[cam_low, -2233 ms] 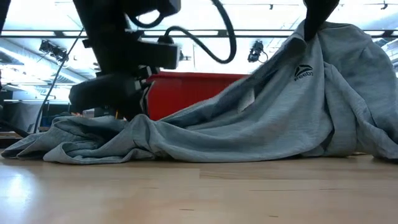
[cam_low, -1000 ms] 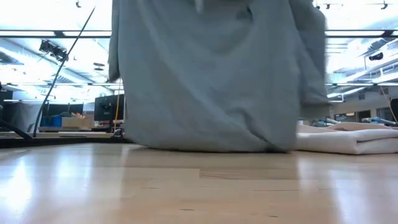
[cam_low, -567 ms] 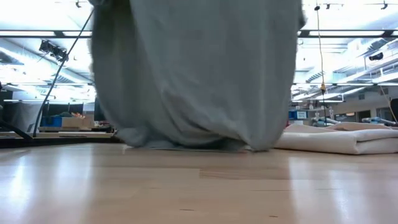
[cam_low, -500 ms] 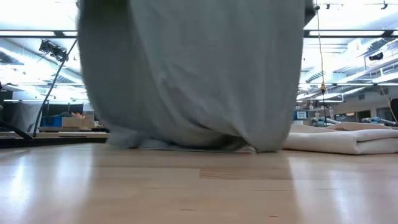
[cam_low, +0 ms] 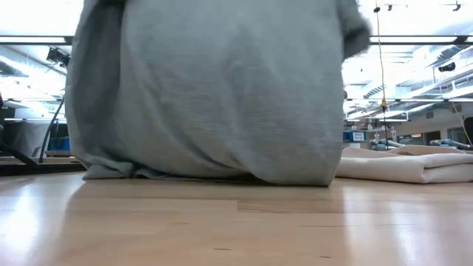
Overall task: Fold Laundry from Bin
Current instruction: Fold the gray shirt
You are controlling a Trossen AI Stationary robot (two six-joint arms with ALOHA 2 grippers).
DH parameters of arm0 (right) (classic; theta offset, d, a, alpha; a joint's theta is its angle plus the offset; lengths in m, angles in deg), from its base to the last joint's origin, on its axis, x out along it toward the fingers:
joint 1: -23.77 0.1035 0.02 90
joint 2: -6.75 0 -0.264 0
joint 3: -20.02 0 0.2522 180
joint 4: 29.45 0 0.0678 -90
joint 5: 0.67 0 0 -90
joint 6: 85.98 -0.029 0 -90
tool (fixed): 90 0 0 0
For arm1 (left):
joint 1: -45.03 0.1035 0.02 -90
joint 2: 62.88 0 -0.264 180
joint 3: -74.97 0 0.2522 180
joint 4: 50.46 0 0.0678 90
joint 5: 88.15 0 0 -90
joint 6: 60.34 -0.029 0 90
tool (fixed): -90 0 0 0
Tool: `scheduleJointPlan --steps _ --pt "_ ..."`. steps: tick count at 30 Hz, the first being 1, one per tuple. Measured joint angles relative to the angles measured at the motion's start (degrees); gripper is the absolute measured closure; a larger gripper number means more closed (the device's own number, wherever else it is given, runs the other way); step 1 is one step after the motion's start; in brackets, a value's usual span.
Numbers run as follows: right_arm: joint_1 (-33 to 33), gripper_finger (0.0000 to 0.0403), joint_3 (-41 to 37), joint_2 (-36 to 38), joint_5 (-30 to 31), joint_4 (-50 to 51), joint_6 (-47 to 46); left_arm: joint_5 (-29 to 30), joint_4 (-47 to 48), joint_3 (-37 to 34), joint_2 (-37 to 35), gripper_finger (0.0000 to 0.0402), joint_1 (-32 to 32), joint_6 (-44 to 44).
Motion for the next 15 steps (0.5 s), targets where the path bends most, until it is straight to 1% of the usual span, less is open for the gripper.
scheduleJointPlan --steps 4,7,9,11,15 --pt "-5.91 0.0389 0.00 -1.47 1.14 -4.08 6.12 1.36 -2.00 -0.13 1.96 0.0400 6.73 -8.15" --pt "-10.10 0.0389 0.00 -2.41 1.97 -11.77 14.24 -0.25 -5.08 -0.13 4.12 0.0400 11.85 -17.89" --pt "-13.03 0.0389 0.00 -2.94 2.16 -18.31 18.74 -0.52 -7.59 -0.17 5.73 0.0400 15.80 -22.02" --pt "-16.12 0.0389 0.00 -3.36 1.53 -23.44 22.12 -1.12 -10.58 -0.17 7.50 0.0400 20.20 -23.68" --pt "-21.89 0.0389 0.00 -4.15 -2.36 -31.37 24.24 -6.68 -15.12 -0.20 10.53 0.0399 30.18 -22.92"
